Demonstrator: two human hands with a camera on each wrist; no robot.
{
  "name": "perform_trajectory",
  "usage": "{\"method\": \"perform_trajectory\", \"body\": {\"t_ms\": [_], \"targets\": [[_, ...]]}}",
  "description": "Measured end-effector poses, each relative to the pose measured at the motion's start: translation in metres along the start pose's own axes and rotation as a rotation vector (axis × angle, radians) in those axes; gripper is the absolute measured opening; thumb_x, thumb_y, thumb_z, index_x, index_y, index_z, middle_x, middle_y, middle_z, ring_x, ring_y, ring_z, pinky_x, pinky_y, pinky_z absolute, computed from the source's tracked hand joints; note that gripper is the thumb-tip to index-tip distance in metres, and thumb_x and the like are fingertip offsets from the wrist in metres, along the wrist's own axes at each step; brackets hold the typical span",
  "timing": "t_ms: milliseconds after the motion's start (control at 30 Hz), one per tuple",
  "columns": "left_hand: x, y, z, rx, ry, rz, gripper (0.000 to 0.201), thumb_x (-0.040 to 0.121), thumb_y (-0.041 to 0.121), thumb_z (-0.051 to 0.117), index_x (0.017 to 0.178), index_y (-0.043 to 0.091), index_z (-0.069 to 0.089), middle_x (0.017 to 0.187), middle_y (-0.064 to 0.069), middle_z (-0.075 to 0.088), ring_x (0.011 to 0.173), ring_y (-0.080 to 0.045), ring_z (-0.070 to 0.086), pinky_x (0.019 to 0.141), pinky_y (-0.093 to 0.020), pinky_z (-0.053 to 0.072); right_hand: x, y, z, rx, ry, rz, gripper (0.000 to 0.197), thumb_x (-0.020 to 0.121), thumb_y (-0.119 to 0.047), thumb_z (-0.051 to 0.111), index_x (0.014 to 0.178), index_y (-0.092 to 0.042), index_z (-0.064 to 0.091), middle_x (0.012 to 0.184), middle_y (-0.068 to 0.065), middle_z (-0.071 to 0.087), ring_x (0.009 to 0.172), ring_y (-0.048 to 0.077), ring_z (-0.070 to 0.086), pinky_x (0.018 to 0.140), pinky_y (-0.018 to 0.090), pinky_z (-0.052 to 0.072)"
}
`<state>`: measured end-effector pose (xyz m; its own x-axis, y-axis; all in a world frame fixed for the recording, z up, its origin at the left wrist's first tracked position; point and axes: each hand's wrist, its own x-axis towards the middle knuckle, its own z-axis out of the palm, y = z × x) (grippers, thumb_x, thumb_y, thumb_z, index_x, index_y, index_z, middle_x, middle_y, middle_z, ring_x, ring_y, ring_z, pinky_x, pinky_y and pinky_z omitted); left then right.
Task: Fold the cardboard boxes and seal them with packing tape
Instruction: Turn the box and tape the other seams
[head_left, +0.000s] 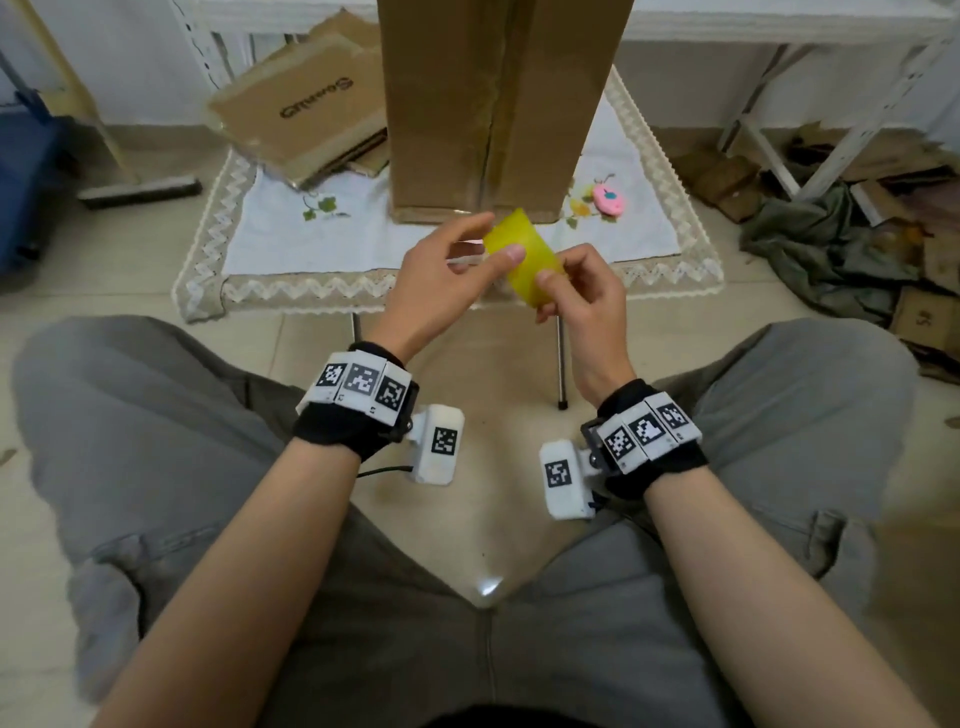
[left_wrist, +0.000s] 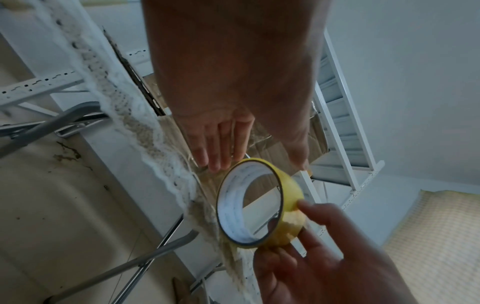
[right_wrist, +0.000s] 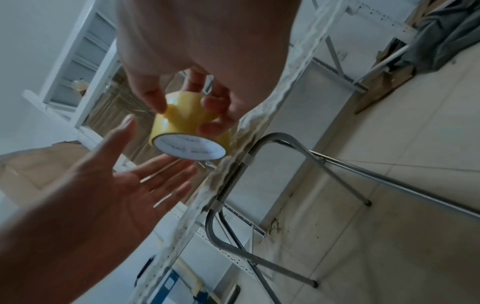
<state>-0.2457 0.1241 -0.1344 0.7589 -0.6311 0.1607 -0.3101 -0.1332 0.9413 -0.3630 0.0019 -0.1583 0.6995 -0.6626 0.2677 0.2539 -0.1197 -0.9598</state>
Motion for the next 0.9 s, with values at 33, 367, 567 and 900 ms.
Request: {"method": "perform_trajectory", "body": {"t_ms": [33, 367, 567, 900], "targets": [[-0.002, -0.002, 0.001, -0.009, -0.028, 0.001, 0.071, 0.073, 0.060, 0.072, 0.131, 0.021, 0.063, 0.120, 0.007, 0.069, 0.108, -0.005, 0.066, 0.093, -0.025, 0.054, -0.003, 0.004, -0.002, 0.015, -0.018, -0.006, 0.011, 0.086, -0.007, 0.064, 0.081, -0.013, 0.056, 0.072, 0.001, 0.056, 0.060, 0.018, 0.054, 0.055, 0.037, 0.046], [-0.014, -0.010, -0.012, 0.037, -0.101, -0.005, 0.072, 0.067, 0.066, 0.070, 0.128, 0.028, 0.065, 0.116, 0.008, 0.066, 0.108, -0.004, 0.061, 0.090, -0.017, 0.049, -0.022, 0.017, -0.004, 0.006, -0.202, -0.037, 0.013, 0.084, -0.009, 0.070, 0.089, -0.007, 0.059, 0.084, 0.005, 0.056, 0.066, 0.034, 0.059, 0.064, 0.062, 0.052], [-0.023, -0.015, -0.019, -0.011, 0.001, 0.060, 0.062, 0.067, 0.051, 0.083, 0.120, 0.022, 0.070, 0.117, 0.008, 0.068, 0.109, -0.007, 0.065, 0.095, -0.030, 0.055, -0.023, 0.024, -0.004, -0.023, -0.212, -0.031, 0.018, 0.082, -0.016, 0.073, 0.089, -0.006, 0.060, 0.088, 0.012, 0.057, 0.074, 0.052, 0.051, 0.066, 0.066, 0.049], [-0.030, -0.016, -0.021, -0.089, 0.085, 0.180, 0.044, 0.073, 0.018, 0.087, 0.114, 0.011, 0.074, 0.114, -0.004, 0.068, 0.107, -0.017, 0.067, 0.091, -0.028, 0.055, -0.025, 0.033, -0.006, 0.009, -0.199, 0.004, 0.014, 0.081, -0.019, 0.077, 0.087, -0.018, 0.065, 0.092, 0.005, 0.059, 0.078, 0.053, 0.052, 0.070, 0.069, 0.051]]}}
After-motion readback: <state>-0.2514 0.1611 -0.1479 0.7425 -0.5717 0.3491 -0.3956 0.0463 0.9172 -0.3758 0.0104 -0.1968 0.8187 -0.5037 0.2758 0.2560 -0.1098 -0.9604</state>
